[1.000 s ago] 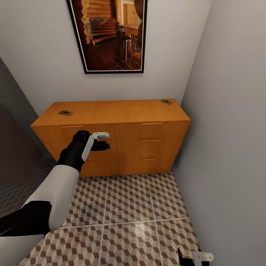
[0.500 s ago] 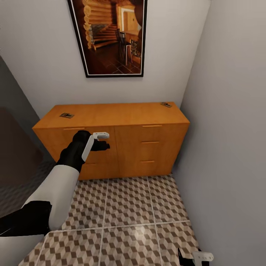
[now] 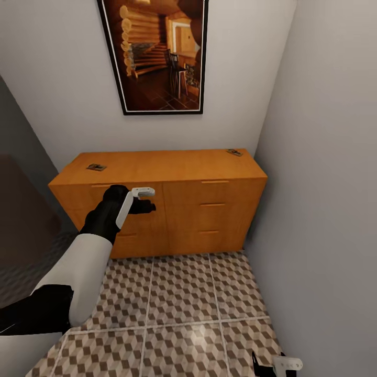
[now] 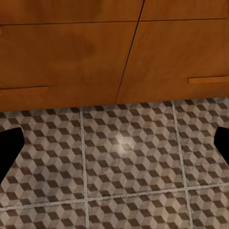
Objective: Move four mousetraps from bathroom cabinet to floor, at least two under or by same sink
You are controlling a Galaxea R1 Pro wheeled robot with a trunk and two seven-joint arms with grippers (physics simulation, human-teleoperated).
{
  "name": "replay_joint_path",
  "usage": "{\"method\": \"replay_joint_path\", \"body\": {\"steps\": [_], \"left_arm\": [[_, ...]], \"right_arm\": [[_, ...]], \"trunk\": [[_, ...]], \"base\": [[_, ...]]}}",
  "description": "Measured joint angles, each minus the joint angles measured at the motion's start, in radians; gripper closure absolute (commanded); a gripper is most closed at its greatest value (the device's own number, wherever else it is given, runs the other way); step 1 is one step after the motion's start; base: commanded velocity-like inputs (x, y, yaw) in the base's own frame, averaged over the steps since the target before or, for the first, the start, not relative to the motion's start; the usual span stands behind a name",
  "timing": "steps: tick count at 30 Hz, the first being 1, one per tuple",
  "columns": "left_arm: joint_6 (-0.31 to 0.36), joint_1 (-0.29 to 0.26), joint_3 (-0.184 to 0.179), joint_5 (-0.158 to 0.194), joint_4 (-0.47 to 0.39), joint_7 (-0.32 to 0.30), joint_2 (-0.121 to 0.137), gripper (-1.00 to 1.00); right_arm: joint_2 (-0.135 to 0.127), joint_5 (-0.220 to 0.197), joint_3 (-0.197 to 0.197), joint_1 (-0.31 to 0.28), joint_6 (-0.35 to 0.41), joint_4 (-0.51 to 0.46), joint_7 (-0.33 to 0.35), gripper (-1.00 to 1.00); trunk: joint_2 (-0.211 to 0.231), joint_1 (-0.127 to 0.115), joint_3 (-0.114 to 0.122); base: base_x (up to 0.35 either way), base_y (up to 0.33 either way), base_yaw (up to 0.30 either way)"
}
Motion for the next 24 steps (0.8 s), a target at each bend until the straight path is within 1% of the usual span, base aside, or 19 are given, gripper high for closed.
{"method": "replay_joint_path", "body": {"steps": [10, 24], "left_arm": [[0.0, 0.0, -0.012, 0.0, 0.001, 0.0, 0.0, -1.0], [0.0, 0.0, -0.015, 0.0, 0.001, 0.0, 0.0, -1.0]], "right_arm": [[0.0, 0.0, 0.0, 0.0, 0.0, 0.0, 0.0, -1.0], [0.0, 0.0, 0.0, 0.0, 0.001, 0.0, 0.0, -1.0]], "trunk": [[0.0, 0.0, 0.016], [0.0, 0.0, 0.037]], "base": [[0.0, 0.0, 0.0], [0.0, 0.0, 0.0]]}}
